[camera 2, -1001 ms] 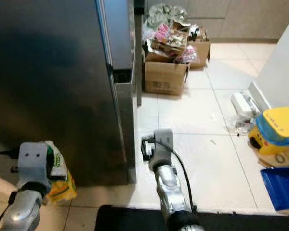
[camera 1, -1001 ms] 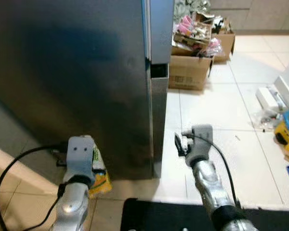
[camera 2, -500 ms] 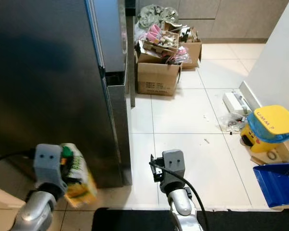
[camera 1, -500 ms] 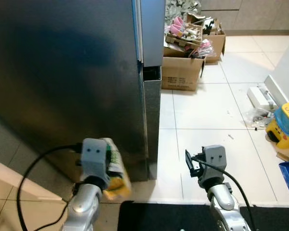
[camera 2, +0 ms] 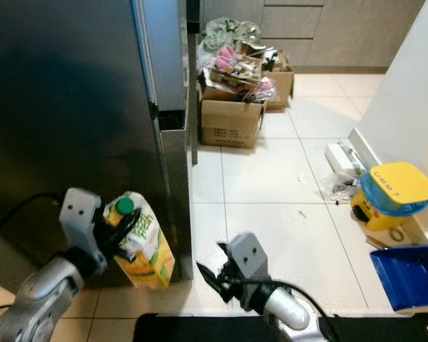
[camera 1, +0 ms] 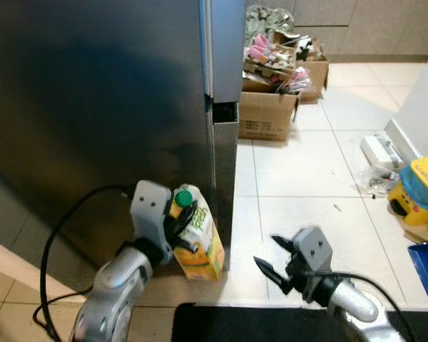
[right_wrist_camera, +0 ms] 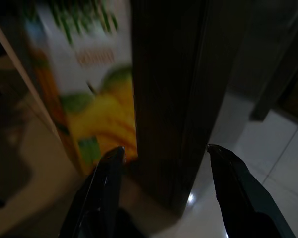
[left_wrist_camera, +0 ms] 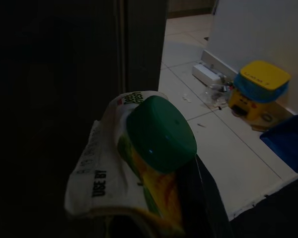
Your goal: Restocking fridge
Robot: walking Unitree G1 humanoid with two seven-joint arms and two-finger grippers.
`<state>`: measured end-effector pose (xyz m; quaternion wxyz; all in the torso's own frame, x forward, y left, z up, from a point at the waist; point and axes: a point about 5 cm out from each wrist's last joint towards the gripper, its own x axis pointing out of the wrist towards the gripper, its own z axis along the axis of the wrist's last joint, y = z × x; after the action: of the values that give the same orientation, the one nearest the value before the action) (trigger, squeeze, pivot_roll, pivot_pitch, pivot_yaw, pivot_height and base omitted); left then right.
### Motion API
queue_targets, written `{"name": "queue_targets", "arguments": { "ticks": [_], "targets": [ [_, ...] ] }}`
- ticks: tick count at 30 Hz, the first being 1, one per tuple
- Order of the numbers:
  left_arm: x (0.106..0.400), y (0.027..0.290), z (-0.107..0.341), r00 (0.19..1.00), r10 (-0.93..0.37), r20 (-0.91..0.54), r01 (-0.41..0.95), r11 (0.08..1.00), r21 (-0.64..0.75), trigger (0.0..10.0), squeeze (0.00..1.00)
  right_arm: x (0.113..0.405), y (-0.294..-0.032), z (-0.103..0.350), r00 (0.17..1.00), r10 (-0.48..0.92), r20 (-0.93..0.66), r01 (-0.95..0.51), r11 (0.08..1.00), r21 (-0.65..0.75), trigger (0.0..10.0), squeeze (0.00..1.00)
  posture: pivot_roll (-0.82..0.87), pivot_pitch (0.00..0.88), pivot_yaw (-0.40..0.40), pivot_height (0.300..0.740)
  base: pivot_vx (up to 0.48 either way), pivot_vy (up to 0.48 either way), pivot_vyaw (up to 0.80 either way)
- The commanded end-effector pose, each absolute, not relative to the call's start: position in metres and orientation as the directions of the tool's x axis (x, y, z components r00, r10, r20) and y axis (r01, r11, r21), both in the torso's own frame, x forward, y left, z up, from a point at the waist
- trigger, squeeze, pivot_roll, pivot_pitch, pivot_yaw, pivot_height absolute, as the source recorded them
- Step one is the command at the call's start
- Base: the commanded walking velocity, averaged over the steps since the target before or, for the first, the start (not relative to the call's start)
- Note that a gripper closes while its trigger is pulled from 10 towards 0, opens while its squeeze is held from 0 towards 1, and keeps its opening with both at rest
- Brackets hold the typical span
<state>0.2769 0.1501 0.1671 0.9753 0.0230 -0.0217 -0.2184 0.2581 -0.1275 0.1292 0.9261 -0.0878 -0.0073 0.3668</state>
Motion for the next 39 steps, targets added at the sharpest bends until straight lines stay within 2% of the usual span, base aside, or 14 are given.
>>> {"name": "queue_targets", "arguments": {
  "ticks": [1, 3, 4, 10, 15, 17, 20, 21, 24, 25, 27, 39],
  "targets": [
    [0.280, 0.146, 0.156, 0.900, -0.436, 0.002, 0.435, 0.898, 0.065, 10.0, 0.00, 0.249, -0.121, 0.130, 0.688, 0.723, -0.067, -0.724, 0.677, -0.132, 10.0, 0.00, -0.10, 0.158, 0.025, 0.740, 0.000, 0.000, 0.00],
    [0.281, 0.143, 0.152, 0.894, -0.449, -0.010, 0.449, 0.891, 0.065, 10.0, 0.00, 0.246, -0.119, 0.132, 0.673, 0.737, -0.066, -0.738, 0.663, -0.122, 10.0, 0.00, -0.10, 0.158, 0.025, 0.740, 0.000, 0.000, 0.00],
    [0.282, 0.140, 0.147, 0.888, -0.459, -0.027, 0.460, 0.886, 0.065, 10.0, 0.00, 0.243, -0.117, 0.133, 0.658, 0.750, -0.070, -0.752, 0.648, -0.123, 10.0, 1.00, -0.10, 0.159, 0.027, 0.740, 0.000, 0.000, 0.00],
    [0.279, 0.122, 0.140, 0.827, -0.560, -0.051, 0.561, 0.828, -0.002, 10.0, 0.00, 0.234, -0.114, 0.145, 0.579, 0.811, -0.083, -0.815, 0.570, -0.106, 10.0, 1.00, -0.11, 0.160, 0.038, 0.740, 0.000, 0.000, 0.00],
    [0.279, 0.122, 0.147, 0.799, -0.601, -0.027, 0.601, 0.799, -0.014, 10.0, 0.00, 0.234, -0.117, 0.157, 0.544, 0.834, -0.089, -0.838, 0.534, -0.115, 10.0, 1.00, -0.11, 0.155, 0.051, 0.740, 0.000, 0.000, 0.00],
    [0.279, 0.126, 0.154, 0.768, -0.641, -0.009, 0.640, 0.768, -0.024, 10.0, 0.00, 0.238, -0.126, 0.171, 0.512, 0.853, -0.098, -0.856, 0.499, -0.133, 10.0, 1.00, -0.11, 0.151, 0.059, 0.740, 0.000, 0.000, 0.00],
    [0.279, 0.126, 0.156, 0.763, -0.646, -0.007, 0.646, 0.763, -0.025, 10.0, 0.00, 0.238, -0.128, 0.173, 0.509, 0.855, -0.098, -0.858, 0.495, -0.134, 10.0, 1.00, -0.11, 0.151, 0.059, 0.740, 0.000, 0.000, 0.00],
    [0.280, 0.128, 0.158, 0.755, -0.656, -0.002, 0.656, 0.754, -0.025, 10.0, 0.00, 0.240, -0.132, 0.179, 0.504, 0.858, -0.095, -0.861, 0.491, -0.136, 10.0, 0.00, -0.11, 0.145, 0.071, 0.740, 0.000, 0.000, 0.00],
    [0.283, 0.133, 0.169, 0.732, -0.680, 0.024, 0.681, 0.731, -0.039, 10.0, 0.00, 0.244, -0.145, 0.197, 0.499, 0.864, -0.068, -0.863, 0.488, -0.134, 10.0, 0.00, -0.12, 0.140, 0.078, 0.740, 0.000, 0.000, 0.00],
    [0.285, 0.136, 0.185, 0.708, -0.702, 0.070, 0.706, 0.706, -0.060, 10.0, 0.00, 0.247, -0.155, 0.204, 0.529, 0.847, -0.057, -0.844, 0.518, -0.142, 10.0, 0.00, -0.12, 0.138, 0.086, 0.740, 0.000, 0.000, 0.00],
    [0.285, 0.135, 0.196, 0.684, -0.722, 0.105, 0.729, 0.680, -0.076, 10.0, 0.00, 0.250, -0.159, 0.202, 0.560, 0.826, -0.060, -0.824, 0.548, -0.142, 10.0, 0.00, -0.12, 0.137, 0.088, 0.740, 0.000, 0.000, 0.00],
    [0.269, 0.115, 0.209, 0.536, -0.833, 0.138, 0.844, 0.526, -0.107, 10.0, 0.00, 0.254, -0.148, 0.209, 0.531, 0.847, 0.030, -0.845, 0.532, -0.055, 10.0, 0.00, -0.11, 0.127, 0.106, 0.740, 0.000, 0.000, 0.00]
  ]
}}
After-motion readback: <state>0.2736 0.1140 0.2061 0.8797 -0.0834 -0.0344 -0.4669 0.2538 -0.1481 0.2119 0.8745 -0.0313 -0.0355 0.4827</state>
